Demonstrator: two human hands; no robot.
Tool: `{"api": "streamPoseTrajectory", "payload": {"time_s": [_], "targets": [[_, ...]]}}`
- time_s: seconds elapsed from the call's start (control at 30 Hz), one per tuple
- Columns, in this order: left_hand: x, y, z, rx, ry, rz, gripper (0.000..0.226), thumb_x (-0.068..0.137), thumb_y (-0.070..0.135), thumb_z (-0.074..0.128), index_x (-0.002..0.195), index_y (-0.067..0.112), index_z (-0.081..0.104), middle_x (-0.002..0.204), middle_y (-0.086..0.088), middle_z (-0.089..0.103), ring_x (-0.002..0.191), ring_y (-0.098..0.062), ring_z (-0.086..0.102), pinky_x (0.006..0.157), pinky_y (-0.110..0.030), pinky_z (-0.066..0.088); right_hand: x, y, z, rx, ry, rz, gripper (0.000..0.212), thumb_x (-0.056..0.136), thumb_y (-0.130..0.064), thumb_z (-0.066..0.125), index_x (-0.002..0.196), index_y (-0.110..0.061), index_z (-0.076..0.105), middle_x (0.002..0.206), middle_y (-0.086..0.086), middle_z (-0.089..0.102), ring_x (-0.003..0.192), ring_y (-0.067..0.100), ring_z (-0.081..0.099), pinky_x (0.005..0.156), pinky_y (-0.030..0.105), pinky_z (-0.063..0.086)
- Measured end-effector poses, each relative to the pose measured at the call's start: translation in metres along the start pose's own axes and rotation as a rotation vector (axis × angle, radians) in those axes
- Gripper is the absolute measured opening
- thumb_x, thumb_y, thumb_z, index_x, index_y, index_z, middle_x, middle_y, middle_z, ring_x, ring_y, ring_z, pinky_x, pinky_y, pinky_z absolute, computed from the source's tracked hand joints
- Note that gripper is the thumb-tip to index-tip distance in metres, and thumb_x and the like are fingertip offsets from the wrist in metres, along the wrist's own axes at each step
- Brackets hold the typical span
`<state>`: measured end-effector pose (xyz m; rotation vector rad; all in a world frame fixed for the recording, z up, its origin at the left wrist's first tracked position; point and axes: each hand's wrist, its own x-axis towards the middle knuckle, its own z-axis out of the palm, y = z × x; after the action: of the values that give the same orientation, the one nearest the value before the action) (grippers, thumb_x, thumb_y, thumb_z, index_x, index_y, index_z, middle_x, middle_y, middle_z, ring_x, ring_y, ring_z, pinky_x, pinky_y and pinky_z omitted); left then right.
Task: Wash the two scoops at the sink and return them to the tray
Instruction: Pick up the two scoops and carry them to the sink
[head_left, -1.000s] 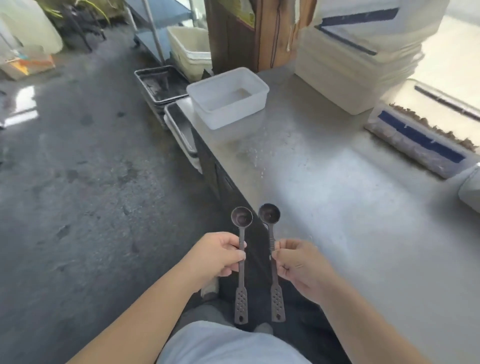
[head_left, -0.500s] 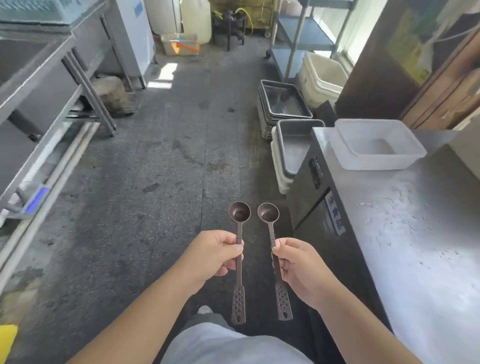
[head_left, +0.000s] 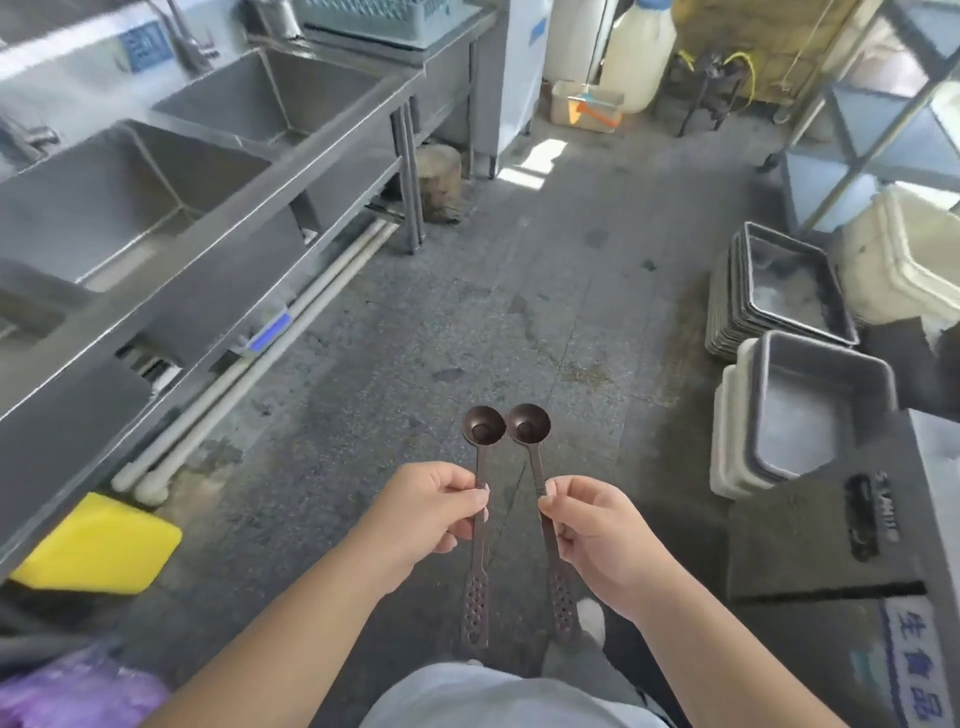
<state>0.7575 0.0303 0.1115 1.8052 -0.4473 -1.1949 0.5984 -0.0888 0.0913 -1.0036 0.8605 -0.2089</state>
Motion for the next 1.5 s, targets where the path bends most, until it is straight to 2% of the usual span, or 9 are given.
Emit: {"api": "streamPoseTrajectory", "payload": {"time_s": [0.27,0.53,0.7,0.93,1.07,1.23,1.3,1.37,1.5], "targets": [[0.081,0.038,-0.049,-0.162,0.211,-0.02,0.01,0.085,0.021,0.068,0.076,0.018,0.073,0.069,0.004,0.073,0.055,-0.006,0.06,0.046,-0.018,0.043,0.139,-0.067,0.033,-0.071,-0.218,0.047,0.024,0.092,0.004,0.053,0.074,-0.011,0.058,0.054,-0.002,0.043,0.046,0.009,0.038,0.045,0.017,0.034],[0.174,0.114,-0.098,-0.275,0.406,-0.004,0.01,0.088,0.015,0.065,0.083,0.012,0.073,0.071,0.0,0.07,0.056,-0.009,0.058,0.045,-0.018,0.043,0.282,-0.175,0.069,-0.219,-0.43,0.072,0.026,0.092,0.004,0.054,0.073,-0.012,0.06,0.059,-0.001,0.043,0.05,0.01,0.039,0.046,0.019,0.033],[0.214,0.137,-0.135,-0.388,0.522,-0.01,0.009,0.088,0.012,0.064,0.086,0.008,0.072,0.069,0.001,0.07,0.054,-0.008,0.056,0.045,-0.018,0.043,0.352,-0.215,0.112,-0.326,-0.531,0.101,0.024,0.092,0.001,0.056,0.074,-0.014,0.062,0.064,0.002,0.046,0.054,0.011,0.043,0.05,0.021,0.036],[0.266,0.139,-0.232,-0.486,0.648,-0.004,0.009,0.087,0.012,0.065,0.083,0.009,0.073,0.068,0.001,0.071,0.053,-0.008,0.057,0.045,-0.019,0.043,0.448,-0.235,0.206,-0.399,-0.652,0.135,0.013,0.09,0.0,0.057,0.082,-0.007,0.063,0.08,0.015,0.049,0.07,0.024,0.045,0.064,0.033,0.036],[0.293,0.139,-0.311,-0.528,0.718,0.006,0.011,0.086,0.011,0.066,0.079,0.014,0.074,0.066,0.001,0.072,0.051,-0.007,0.057,0.043,-0.018,0.041,0.498,-0.245,0.279,-0.459,-0.695,0.175,0.009,0.079,-0.011,0.064,0.072,-0.014,0.067,0.074,0.011,0.047,0.067,0.024,0.042,0.063,0.035,0.032],[0.315,0.151,-0.406,-0.542,0.753,0.007,0.014,0.086,0.013,0.065,0.077,0.019,0.075,0.068,0.001,0.072,0.05,-0.006,0.057,0.043,-0.018,0.041,0.557,-0.263,0.361,-0.453,-0.725,0.178,0.004,0.08,-0.01,0.063,0.082,-0.007,0.061,0.082,0.015,0.046,0.073,0.026,0.042,0.065,0.036,0.034],[0.327,0.158,-0.441,-0.555,0.79,0.011,0.013,0.086,0.011,0.065,0.078,0.016,0.074,0.067,0.0,0.071,0.048,-0.006,0.055,0.041,-0.018,0.039,0.581,-0.273,0.393,-0.447,-0.749,0.186,0.004,0.084,-0.007,0.062,0.082,-0.007,0.059,0.076,0.014,0.046,0.068,0.025,0.042,0.064,0.033,0.033],[0.342,0.163,-0.472,-0.573,0.831,0.003,0.011,0.086,0.01,0.066,0.079,0.013,0.073,0.066,-0.001,0.071,0.047,-0.007,0.055,0.041,-0.019,0.038,0.609,-0.279,0.422,-0.434,-0.767,0.203,0.015,0.09,0.0,0.056,0.078,-0.008,0.057,0.068,0.009,0.046,0.061,0.018,0.042,0.06,0.03,0.033],[0.379,0.17,-0.529,-0.582,0.884,-0.059,0.009,0.087,0.014,0.066,0.084,0.014,0.074,0.064,0.003,0.072,0.049,-0.005,0.059,0.043,-0.018,0.043,0.672,-0.292,0.484,-0.431,-0.801,0.217,0.024,0.092,0.005,0.051,0.072,-0.008,0.058,0.057,0.003,0.048,0.053,0.014,0.041,0.052,0.024,0.031]]}}
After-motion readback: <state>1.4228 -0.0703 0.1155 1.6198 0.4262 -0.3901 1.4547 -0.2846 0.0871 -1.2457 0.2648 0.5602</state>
